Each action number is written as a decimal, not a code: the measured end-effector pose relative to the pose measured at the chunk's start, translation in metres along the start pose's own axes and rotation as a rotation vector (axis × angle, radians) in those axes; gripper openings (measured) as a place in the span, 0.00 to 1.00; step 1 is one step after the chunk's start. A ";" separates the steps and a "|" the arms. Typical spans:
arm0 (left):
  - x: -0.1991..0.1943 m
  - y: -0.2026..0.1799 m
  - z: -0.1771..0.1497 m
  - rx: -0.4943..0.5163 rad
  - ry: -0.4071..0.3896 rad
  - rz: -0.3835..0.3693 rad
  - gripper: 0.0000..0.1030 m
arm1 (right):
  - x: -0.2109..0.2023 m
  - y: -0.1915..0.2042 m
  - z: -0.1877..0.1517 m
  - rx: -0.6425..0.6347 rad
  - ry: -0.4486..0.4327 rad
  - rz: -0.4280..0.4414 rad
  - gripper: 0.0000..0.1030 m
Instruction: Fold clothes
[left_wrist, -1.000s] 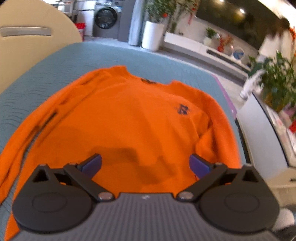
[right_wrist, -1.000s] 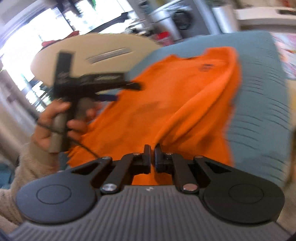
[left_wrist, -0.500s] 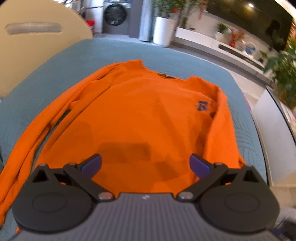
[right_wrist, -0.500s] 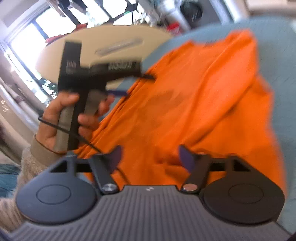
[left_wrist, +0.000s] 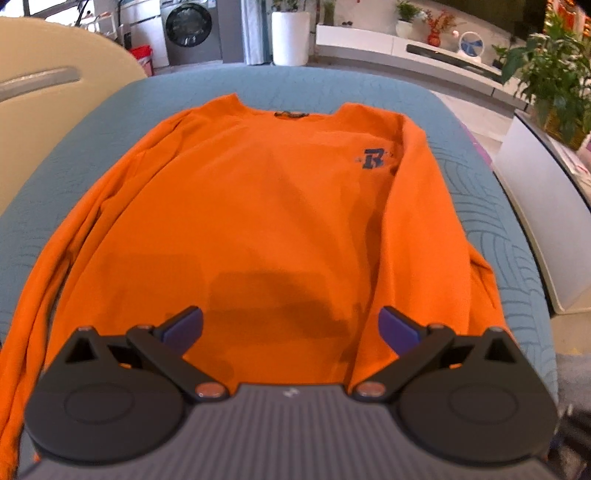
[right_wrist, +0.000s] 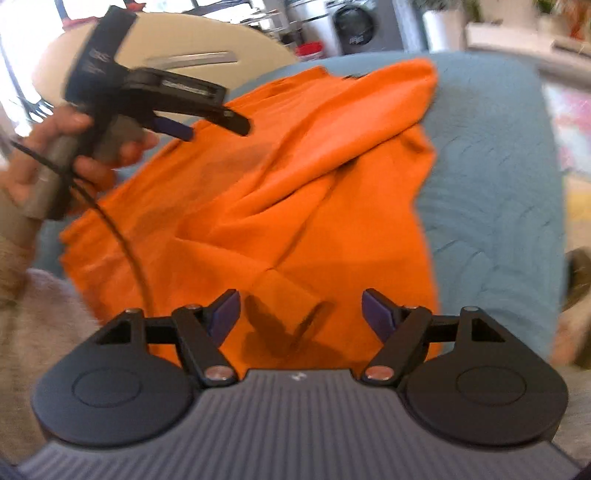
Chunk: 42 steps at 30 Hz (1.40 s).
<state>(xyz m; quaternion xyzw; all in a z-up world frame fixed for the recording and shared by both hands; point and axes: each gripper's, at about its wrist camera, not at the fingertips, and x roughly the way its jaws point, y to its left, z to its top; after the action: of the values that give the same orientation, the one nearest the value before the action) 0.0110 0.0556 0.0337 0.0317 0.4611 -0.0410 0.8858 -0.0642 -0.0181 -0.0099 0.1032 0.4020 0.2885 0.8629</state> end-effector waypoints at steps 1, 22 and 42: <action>0.000 0.003 0.001 -0.014 0.000 -0.001 0.99 | -0.002 0.011 -0.001 -0.056 0.000 0.017 0.35; -0.003 0.025 0.006 -0.112 -0.001 -0.026 0.99 | -0.025 0.030 0.027 -0.271 -0.012 0.012 0.52; -0.013 0.045 0.008 -0.215 -0.015 -0.085 1.00 | -0.012 0.117 -0.006 -0.373 0.192 0.486 0.30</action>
<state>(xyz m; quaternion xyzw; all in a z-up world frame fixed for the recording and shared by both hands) 0.0151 0.0999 0.0499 -0.0833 0.4570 -0.0291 0.8851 -0.1230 0.0698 0.0415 0.0085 0.3853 0.5631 0.7310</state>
